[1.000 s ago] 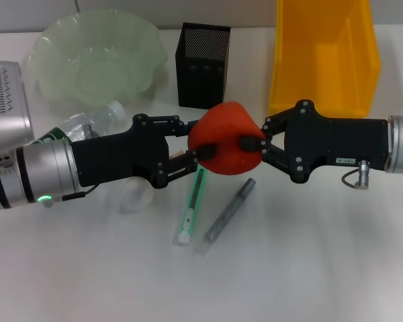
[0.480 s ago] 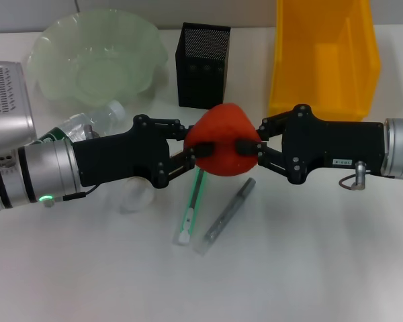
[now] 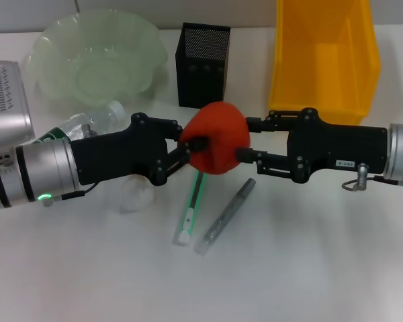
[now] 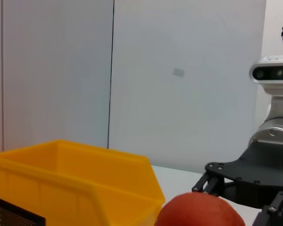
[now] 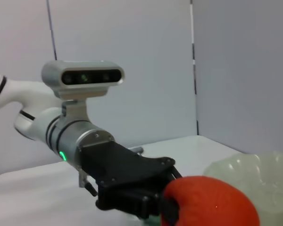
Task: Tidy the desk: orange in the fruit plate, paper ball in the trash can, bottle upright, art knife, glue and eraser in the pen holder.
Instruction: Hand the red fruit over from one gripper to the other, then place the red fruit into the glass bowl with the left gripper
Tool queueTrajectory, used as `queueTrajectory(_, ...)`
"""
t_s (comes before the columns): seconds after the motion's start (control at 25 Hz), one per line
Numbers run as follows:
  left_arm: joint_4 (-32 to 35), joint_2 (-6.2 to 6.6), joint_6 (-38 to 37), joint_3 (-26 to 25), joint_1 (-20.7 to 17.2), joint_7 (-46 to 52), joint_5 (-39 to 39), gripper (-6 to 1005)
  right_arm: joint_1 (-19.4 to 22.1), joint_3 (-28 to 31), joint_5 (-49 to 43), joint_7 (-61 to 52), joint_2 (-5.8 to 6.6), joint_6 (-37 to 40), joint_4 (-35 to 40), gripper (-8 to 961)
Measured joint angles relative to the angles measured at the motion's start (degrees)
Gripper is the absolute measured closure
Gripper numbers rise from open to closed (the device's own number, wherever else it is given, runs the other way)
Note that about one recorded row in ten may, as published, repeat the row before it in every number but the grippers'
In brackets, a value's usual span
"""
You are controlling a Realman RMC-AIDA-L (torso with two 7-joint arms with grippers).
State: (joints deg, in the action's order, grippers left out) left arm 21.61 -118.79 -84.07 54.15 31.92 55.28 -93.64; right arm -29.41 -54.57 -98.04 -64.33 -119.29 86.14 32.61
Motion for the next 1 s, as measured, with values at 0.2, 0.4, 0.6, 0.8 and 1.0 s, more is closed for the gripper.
queueTrajectory(0.2, 0.0, 0.09, 0.2, -0.5, -0.3, 0.2, 1.1, 862, 1.3, 1.5, 0.0, 0.0, 0.07, -0.2, 0.0, 367)
queueTrajectory(0.4, 0.0, 0.22, 0.5, -1.0, -1.0, 0.4, 3.3, 908, 2.6, 2.3, 0.1, 0.6, 0.01, -1.8, -1.0, 213)
queueTrajectory(0.6, -0.5, 0.09, 0.8, -3.6, -1.1, 0.0, 3.6, 941, 2.8, 2.4, 0.2, 2.7, 0.00, -2.6, -3.8, 170)
queueTrajectory(0.8, -2.5, 0.02, 2.2, -6.7, -1.0, -0.8, 6.2, 943, 2.7, 2.5, 2.3, 4.4, -0.11, -4.0, -6.5, 169)
queueTrajectory(1.0, -5.2, -0.07, 6.3, -7.8, -1.0, -3.6, 14.1, 944, 2.8, 2.5, 3.0, 5.2, -0.10, -5.3, -7.2, 169)
